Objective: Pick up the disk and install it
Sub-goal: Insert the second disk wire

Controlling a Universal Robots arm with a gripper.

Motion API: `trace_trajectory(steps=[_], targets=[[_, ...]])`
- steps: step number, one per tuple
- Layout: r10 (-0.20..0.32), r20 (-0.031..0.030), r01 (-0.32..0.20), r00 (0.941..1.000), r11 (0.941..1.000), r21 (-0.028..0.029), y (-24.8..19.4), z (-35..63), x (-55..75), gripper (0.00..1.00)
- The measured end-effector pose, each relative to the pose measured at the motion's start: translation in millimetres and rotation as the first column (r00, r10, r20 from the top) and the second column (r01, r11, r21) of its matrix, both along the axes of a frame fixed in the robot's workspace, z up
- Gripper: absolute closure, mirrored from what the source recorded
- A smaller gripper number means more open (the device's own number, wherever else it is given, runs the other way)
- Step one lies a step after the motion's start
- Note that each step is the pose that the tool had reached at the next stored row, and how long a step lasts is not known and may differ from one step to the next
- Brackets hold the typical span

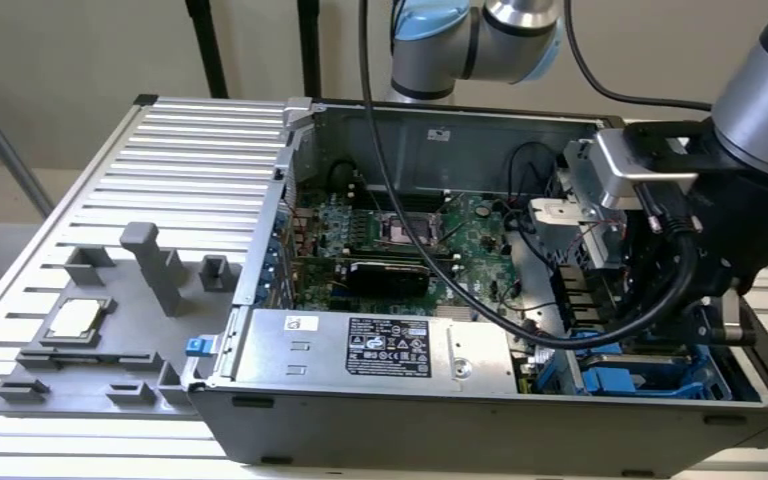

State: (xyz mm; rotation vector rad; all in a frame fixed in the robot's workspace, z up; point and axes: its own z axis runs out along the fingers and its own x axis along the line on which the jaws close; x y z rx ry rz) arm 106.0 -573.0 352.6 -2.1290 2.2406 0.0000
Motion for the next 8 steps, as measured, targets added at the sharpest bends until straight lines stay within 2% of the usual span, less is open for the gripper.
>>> trace_trajectory(steps=[4, 8], targets=[[0.003, 0.0, -0.003, 1.0, 1.0, 0.0001, 0.1, 0.2, -0.7, 0.89], [0.006, 0.0, -0.006, 1.0, 1.0, 0.0002, 0.1, 0.2, -1.3, 0.89]])
